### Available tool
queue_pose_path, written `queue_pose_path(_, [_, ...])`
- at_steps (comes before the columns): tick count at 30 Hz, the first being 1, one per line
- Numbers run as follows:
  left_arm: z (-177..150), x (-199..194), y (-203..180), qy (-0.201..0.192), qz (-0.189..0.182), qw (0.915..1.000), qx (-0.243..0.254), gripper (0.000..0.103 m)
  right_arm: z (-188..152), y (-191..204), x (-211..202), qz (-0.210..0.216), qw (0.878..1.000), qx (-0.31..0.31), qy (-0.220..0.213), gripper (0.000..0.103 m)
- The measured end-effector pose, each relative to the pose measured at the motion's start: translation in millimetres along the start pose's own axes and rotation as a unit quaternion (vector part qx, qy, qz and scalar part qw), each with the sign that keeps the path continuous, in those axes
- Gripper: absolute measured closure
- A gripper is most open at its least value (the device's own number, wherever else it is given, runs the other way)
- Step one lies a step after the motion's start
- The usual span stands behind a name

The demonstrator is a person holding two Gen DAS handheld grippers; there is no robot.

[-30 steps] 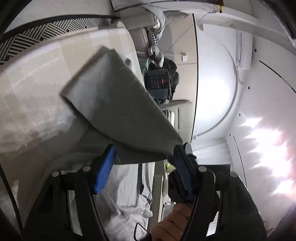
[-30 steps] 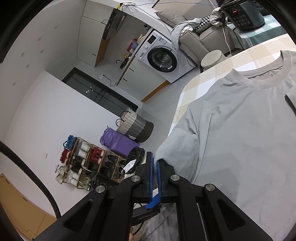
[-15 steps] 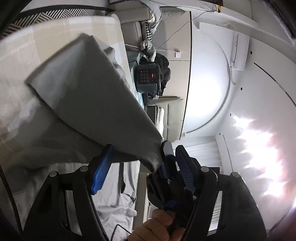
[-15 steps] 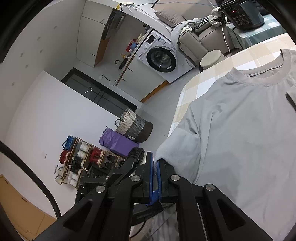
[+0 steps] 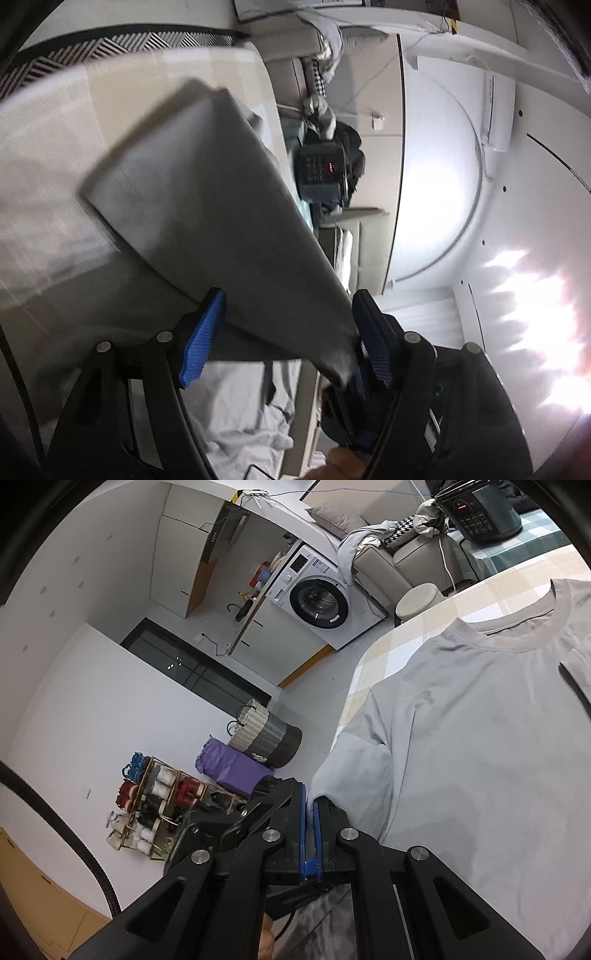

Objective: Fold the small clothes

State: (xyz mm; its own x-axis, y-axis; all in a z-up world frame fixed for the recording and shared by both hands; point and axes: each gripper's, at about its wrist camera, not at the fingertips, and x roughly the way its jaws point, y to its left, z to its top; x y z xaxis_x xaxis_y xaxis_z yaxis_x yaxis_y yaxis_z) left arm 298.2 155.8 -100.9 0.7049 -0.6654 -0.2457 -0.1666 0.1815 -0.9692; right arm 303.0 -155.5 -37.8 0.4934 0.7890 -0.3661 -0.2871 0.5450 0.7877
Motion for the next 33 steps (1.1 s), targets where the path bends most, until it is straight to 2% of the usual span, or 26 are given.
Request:
queue_pose_path(2, [3, 0, 5, -0.008, 0.012, 0.9999, -0.005, 0.036, 0, -2, -1, 0.001, 1.000, 0.005, -0.001, 0.098])
queue_pose_path(5, [4, -1, 10, -0.001, 0.003, 0.9999, -0.011, 0.036, 0, -3, 0, 0.000, 1.000, 0.007, -0.001, 0.098])
queue_pose_path(7, [6, -9, 14, -0.014, 0.019, 0.9997, -0.003, 0.036, 2, -3, 1, 0.002, 1.000, 0.007, 0.001, 0.098])
queue_pose_path(11, [17, -22, 29, -0.040, 0.045, 0.9980, -0.020, 0.037, 0, -2, 2, 0.002, 1.000, 0.001, 0.005, 0.098])
queue_pose_path(13, [21, -31, 29, -0.058, 0.074, 0.9956, -0.004, 0.037, -2, -2, 3, 0.001, 1.000, -0.003, 0.009, 0.098])
queue_pose_path(16, [31, -35, 19, -0.078, 0.135, 0.9873, 0.034, 0.037, -4, -2, 6, 0.002, 1.000, -0.007, 0.014, 0.098])
queue_pose_path(18, [39, -36, 12, -0.081, 0.188, 0.9768, 0.065, 0.037, -5, -2, 8, 0.004, 1.000, -0.009, 0.018, 0.098])
queue_pose_path(19, [42, -40, 11, -0.077, 0.212, 0.9699, 0.092, 0.037, -5, -2, 8, 0.003, 1.000, -0.012, 0.020, 0.098])
queue_pose_path(20, [45, -32, 1, -0.067, 0.251, 0.9554, 0.140, 0.037, -5, -2, 9, 0.002, 1.000, -0.016, 0.021, 0.098])
queue_pose_path(21, [48, -29, -7, -0.062, 0.273, 0.9450, 0.169, 0.037, -6, -1, 8, 0.000, 1.000, -0.019, 0.023, 0.098])
queue_pose_path(23, [50, -16, -18, -0.045, 0.321, 0.9172, 0.231, 0.037, -5, -1, 7, 0.000, 0.999, -0.022, 0.024, 0.098])
queue_pose_path(26, [50, 2, -23, -0.008, 0.341, 0.8987, 0.275, 0.038, -5, -2, 4, 0.001, 0.999, -0.025, 0.022, 0.098])
queue_pose_path(27, [46, 8, -25, 0.001, 0.355, 0.8866, 0.297, 0.038, -5, -2, 4, 0.001, 0.999, -0.024, 0.022, 0.098])
queue_pose_path(29, [35, 20, -30, 0.014, 0.377, 0.8612, 0.340, 0.048, -4, -4, 2, 0.001, 1.000, -0.024, 0.020, 0.098])
queue_pose_path(30, [25, 23, -30, 0.015, 0.392, 0.8454, 0.363, 0.056, -4, -4, 2, 0.001, 1.000, -0.024, 0.020, 0.098])
queue_pose_path(31, [21, 29, -32, 0.012, 0.411, 0.8251, 0.387, 0.071, -3, -5, 1, 0.001, 1.000, -0.023, 0.019, 0.098])
queue_pose_path(32, [16, 31, -32, 0.011, 0.421, 0.8136, 0.401, 0.087, -3, -6, 1, 0.001, 1.000, -0.022, 0.018, 0.098])
queue_pose_path(33, [13, 31, -33, 0.011, 0.423, 0.8064, 0.414, 0.092, -3, -6, 0, 0.001, 1.000, -0.021, 0.017, 0.098])
